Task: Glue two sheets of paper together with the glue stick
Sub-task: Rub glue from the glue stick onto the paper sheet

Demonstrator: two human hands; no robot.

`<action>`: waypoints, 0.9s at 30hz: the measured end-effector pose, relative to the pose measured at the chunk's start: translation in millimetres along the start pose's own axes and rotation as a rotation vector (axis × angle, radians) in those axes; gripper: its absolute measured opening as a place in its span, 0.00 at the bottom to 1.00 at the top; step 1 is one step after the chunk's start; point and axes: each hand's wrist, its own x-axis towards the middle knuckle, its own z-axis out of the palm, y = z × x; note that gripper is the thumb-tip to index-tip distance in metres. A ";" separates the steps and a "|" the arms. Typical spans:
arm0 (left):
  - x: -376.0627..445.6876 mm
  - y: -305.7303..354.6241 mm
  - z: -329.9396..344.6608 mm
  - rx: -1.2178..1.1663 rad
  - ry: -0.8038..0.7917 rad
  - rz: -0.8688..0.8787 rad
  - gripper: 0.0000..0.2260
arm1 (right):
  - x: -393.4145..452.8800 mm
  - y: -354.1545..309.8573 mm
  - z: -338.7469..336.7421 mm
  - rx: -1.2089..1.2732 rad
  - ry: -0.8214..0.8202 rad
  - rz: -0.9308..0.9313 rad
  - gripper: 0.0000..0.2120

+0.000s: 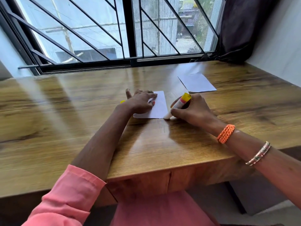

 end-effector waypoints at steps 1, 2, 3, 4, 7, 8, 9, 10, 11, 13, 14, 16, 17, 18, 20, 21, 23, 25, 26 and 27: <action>0.5 -0.2 -0.1 -0.005 -0.007 0.001 0.21 | 2.1 0.6 -1.5 0.031 -0.034 0.037 0.01; 0.8 -1.2 -0.8 -0.014 -0.014 0.000 0.22 | 4.6 0.9 -3.5 0.098 -0.080 0.087 0.01; 0.8 -3.2 -2.2 -0.028 -0.023 -0.005 0.24 | 7.4 0.9 -5.1 0.209 -0.121 0.146 0.01; 1.3 -6.0 -4.2 -0.050 -0.033 -0.012 0.27 | 10.7 0.9 -6.9 0.336 -0.143 0.203 0.02; 3.8 -16.2 -13.7 -0.081 -0.051 -0.023 0.36 | 25.3 2.3 -12.1 0.592 -0.094 0.261 0.06; 6.2 -18.2 -17.0 -0.074 -0.059 -0.019 0.36 | 31.9 2.9 -13.2 0.634 -0.071 0.270 0.06; 9.0 -19.0 -20.5 -0.073 -0.075 -0.016 0.36 | 39.1 3.6 -13.3 0.668 -0.054 0.285 0.06; 12.4 -18.3 -24.3 -0.071 -0.097 -0.013 0.35 | 46.8 3.6 -12.9 0.697 -0.040 0.298 0.06; 16.2 -16.1 -27.6 -0.057 -0.118 -0.010 0.34 | 54.4 4.3 -11.9 0.725 -0.023 0.310 0.06; 23.9 -12.4 -34.3 -0.014 -0.137 -0.009 0.31 | 68.1 5.7 -9.5 0.784 0.010 0.328 0.06; 27.5 -11.4 -37.2 -0.005 -0.148 -0.017 0.30 | 73.4 7.1 -8.2 0.810 0.026 0.338 0.05; 31.4 -11.7 -41.1 -0.026 -0.170 -0.028 0.26 | 79.6 10.4 -4.2 0.834 0.048 0.365 0.03; 31.7 -11.4 -42.7 -0.053 -0.170 -0.016 0.24 | 80.6 12.5 -2.7 0.839 0.056 0.379 0.03; 32.6 -11.7 -43.8 -0.092 -0.152 0.005 0.21 | 80.9 14.8 -1.5 0.842 0.061 0.391 0.03; 33.6 -14.2 -45.7 -0.201 -0.084 0.042 0.14 | 81.8 18.8 -0.8 0.847 0.058 0.393 0.02; 32.0 -15.5 -47.1 -0.266 -0.051 0.038 0.11 | 82.5 19.6 -1.4 0.853 0.060 0.387 0.02; 28.0 -18.7 -49.8 -0.424 -0.009 0.001 0.10 | 84.5 18.6 -3.7 0.877 0.078 0.372 0.02; 22.3 -18.6 -49.9 -0.598 0.067 -0.060 0.08 | 86.4 16.7 -6.2 0.900 0.102 0.345 0.03; 19.9 -18.0 -48.3 -0.699 0.129 -0.119 0.06 | 86.9 15.6 -7.8 0.908 0.112 0.328 0.03; 17.8 -17.6 -46.5 -0.797 0.191 -0.193 0.04 | 87.6 14.3 -9.4 0.910 0.121 0.310 0.03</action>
